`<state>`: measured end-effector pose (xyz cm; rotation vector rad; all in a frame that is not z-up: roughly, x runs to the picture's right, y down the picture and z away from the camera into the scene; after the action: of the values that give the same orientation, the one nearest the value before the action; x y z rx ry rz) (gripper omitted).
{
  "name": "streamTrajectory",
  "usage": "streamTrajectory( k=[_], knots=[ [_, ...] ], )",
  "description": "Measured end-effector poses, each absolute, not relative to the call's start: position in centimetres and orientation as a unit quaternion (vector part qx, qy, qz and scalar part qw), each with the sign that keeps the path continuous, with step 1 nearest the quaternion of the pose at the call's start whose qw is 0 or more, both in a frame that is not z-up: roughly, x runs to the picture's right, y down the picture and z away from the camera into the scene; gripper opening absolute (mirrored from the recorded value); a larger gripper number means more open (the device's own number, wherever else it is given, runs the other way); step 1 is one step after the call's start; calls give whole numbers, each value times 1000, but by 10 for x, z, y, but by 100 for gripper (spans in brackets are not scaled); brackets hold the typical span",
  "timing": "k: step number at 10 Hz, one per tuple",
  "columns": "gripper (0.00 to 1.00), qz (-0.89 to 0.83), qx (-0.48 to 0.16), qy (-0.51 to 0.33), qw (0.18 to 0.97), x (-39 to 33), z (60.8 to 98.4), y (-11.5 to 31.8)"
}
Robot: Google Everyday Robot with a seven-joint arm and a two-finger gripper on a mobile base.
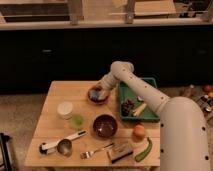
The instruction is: Place sponge in table surface
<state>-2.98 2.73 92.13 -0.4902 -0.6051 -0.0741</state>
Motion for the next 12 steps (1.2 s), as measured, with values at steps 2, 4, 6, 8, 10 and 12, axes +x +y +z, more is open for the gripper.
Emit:
streamTrajectory(
  k=[2,4,6,8,10,12],
  knots=[
    [62,-38,-245,-298,922,-34,927,32],
    [62,-37,-248,-299,921,-33,930,34],
    [62,-37,-251,-300,920,-34,933,36],
    [62,-38,-254,-300,919,-35,936,38],
    [62,-36,-257,-299,918,-33,940,39],
    [62,-33,-260,-297,918,-31,945,41]
  ],
)
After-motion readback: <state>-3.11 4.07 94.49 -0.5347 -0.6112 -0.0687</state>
